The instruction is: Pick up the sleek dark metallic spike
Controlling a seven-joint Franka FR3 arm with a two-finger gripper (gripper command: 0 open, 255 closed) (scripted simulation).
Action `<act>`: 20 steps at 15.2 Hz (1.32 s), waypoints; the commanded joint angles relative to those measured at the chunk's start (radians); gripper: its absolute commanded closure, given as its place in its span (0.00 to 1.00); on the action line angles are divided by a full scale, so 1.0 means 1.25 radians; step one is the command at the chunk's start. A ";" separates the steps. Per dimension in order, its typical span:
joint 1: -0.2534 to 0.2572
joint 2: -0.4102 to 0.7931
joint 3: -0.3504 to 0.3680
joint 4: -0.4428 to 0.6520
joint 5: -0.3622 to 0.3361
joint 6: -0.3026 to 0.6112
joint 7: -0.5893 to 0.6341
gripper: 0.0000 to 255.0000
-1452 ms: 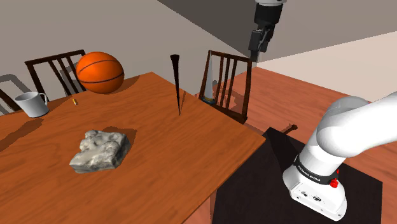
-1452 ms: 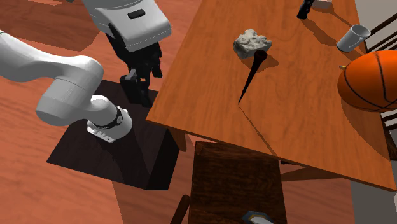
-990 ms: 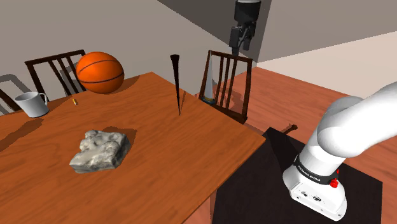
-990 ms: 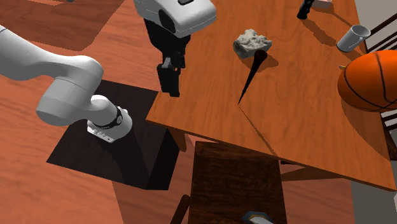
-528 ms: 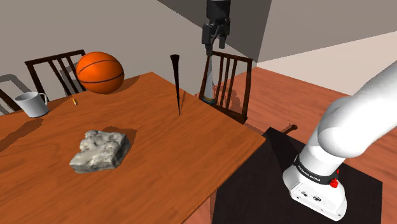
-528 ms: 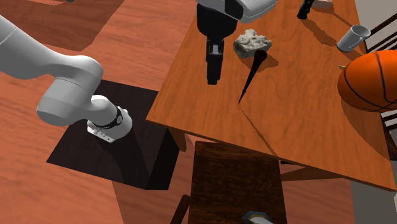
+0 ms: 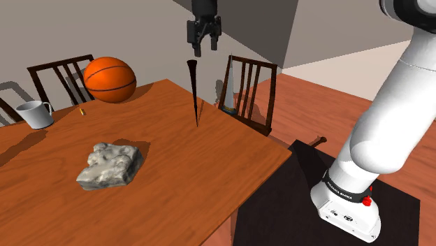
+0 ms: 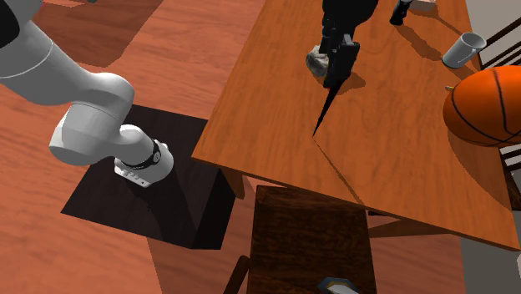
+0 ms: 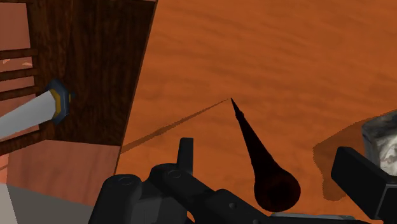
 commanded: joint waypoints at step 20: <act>0.023 0.133 0.019 0.088 -0.012 0.038 0.029 1.00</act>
